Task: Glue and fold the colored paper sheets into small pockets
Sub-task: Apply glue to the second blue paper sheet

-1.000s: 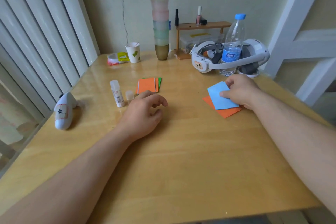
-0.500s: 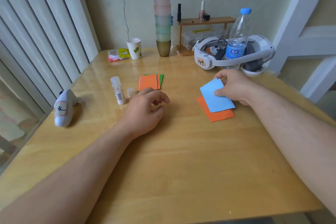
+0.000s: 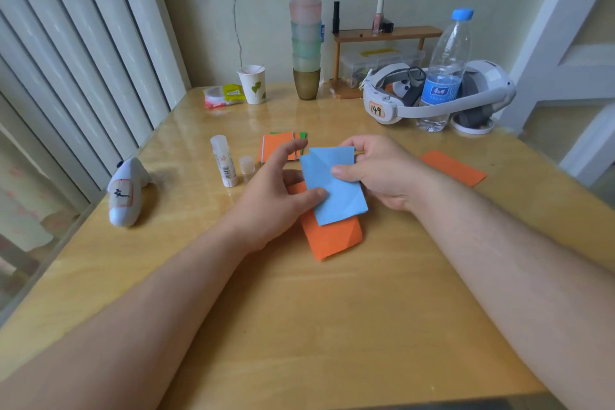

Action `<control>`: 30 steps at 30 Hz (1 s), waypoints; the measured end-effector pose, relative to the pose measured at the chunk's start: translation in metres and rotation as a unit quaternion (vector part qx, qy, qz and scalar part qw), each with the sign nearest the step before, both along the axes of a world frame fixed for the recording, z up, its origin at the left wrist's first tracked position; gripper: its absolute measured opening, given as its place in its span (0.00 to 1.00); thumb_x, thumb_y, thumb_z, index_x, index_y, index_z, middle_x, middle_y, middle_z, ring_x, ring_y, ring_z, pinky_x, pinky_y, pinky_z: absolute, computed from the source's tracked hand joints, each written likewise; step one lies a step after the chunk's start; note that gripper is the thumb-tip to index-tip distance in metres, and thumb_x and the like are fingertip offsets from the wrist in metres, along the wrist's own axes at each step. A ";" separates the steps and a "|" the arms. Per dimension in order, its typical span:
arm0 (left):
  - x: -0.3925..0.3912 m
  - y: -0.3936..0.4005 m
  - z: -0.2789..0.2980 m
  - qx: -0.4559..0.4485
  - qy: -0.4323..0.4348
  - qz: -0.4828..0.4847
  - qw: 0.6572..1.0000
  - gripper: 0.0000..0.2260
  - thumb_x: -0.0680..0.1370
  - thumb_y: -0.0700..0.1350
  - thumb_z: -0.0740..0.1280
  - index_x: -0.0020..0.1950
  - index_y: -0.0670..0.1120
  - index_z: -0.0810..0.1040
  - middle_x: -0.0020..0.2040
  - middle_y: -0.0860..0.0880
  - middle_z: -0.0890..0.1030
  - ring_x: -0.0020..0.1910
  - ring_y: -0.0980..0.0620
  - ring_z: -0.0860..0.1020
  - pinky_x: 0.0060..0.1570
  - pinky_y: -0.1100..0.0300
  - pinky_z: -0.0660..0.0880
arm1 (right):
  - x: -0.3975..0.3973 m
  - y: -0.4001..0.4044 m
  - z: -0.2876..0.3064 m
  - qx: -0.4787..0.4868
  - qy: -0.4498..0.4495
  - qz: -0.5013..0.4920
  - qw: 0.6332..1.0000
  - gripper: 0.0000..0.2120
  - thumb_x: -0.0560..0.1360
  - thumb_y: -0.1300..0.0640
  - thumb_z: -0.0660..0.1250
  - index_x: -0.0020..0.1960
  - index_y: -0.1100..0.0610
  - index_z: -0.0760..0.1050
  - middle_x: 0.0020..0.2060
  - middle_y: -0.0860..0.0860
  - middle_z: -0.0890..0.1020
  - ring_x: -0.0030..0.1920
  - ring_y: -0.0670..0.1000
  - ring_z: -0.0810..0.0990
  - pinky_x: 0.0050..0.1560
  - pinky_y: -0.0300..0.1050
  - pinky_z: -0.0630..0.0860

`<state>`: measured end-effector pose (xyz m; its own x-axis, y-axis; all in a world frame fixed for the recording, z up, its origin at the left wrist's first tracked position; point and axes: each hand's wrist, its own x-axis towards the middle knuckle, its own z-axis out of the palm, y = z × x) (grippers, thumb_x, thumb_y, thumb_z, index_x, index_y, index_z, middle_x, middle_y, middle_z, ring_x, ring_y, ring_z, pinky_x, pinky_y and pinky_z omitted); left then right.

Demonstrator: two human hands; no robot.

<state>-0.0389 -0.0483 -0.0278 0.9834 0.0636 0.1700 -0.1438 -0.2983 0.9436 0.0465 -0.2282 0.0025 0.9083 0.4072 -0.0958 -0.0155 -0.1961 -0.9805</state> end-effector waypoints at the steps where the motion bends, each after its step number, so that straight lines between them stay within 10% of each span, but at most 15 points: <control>1: 0.001 0.002 -0.001 0.019 0.004 -0.001 1.000 0.35 0.75 0.47 0.79 0.76 0.63 0.66 0.55 0.48 0.86 0.52 0.50 0.86 0.55 0.48 0.83 | 0.001 -0.001 -0.002 0.005 0.009 -0.007 1.000 0.09 0.77 0.71 0.72 0.52 0.60 0.78 0.54 0.64 0.86 0.54 0.62 0.87 0.55 0.58 0.84; 15: 0.007 0.000 -0.007 -0.028 -0.001 0.067 0.997 0.18 0.80 0.31 0.66 0.48 0.56 0.75 0.59 0.50 0.82 0.50 0.46 0.82 0.44 0.54 0.76 | -0.003 -0.015 -0.005 0.003 0.082 0.129 0.988 0.09 0.78 0.73 0.68 0.51 0.62 0.81 0.43 0.57 0.86 0.44 0.53 0.87 0.44 0.46 0.84; 18: 0.010 -0.003 -0.005 -0.150 0.028 0.052 0.987 0.09 0.85 0.40 0.63 0.50 0.50 0.80 0.54 0.46 0.83 0.49 0.44 0.79 0.51 0.47 0.75 | -0.003 -0.006 -0.013 -0.017 0.028 0.076 0.997 0.08 0.77 0.71 0.71 0.51 0.61 0.83 0.46 0.57 0.88 0.49 0.56 0.87 0.51 0.51 0.83; 21: 0.007 -0.003 0.004 -0.274 0.065 0.009 0.959 0.21 0.85 0.59 0.58 0.55 0.45 0.82 0.58 0.47 0.85 0.54 0.43 0.84 0.58 0.46 0.80 | 0.001 -0.001 -0.012 0.018 0.021 0.010 1.000 0.08 0.77 0.69 0.72 0.55 0.62 0.83 0.50 0.58 0.88 0.53 0.59 0.88 0.56 0.54 0.83; 26: 0.007 -0.004 -0.009 -0.052 0.038 0.029 0.997 0.14 0.79 0.56 0.73 0.59 0.49 0.81 0.46 0.48 0.83 0.38 0.46 0.80 0.37 0.51 0.76 | -0.005 -0.006 -0.006 0.016 0.007 0.026 1.000 0.07 0.77 0.68 0.73 0.53 0.59 0.85 0.47 0.55 0.89 0.48 0.53 0.89 0.50 0.47 0.84; 30: 0.008 -0.002 -0.009 -0.048 0.010 0.071 0.996 0.07 0.80 0.53 0.71 0.51 0.50 0.83 0.44 0.47 0.81 0.32 0.49 0.77 0.30 0.54 0.75 | -0.007 -0.016 0.001 -0.021 -0.034 -0.006 0.999 0.10 0.78 0.51 0.75 0.51 0.58 0.85 0.41 0.49 0.88 0.37 0.43 0.84 0.37 0.35 0.76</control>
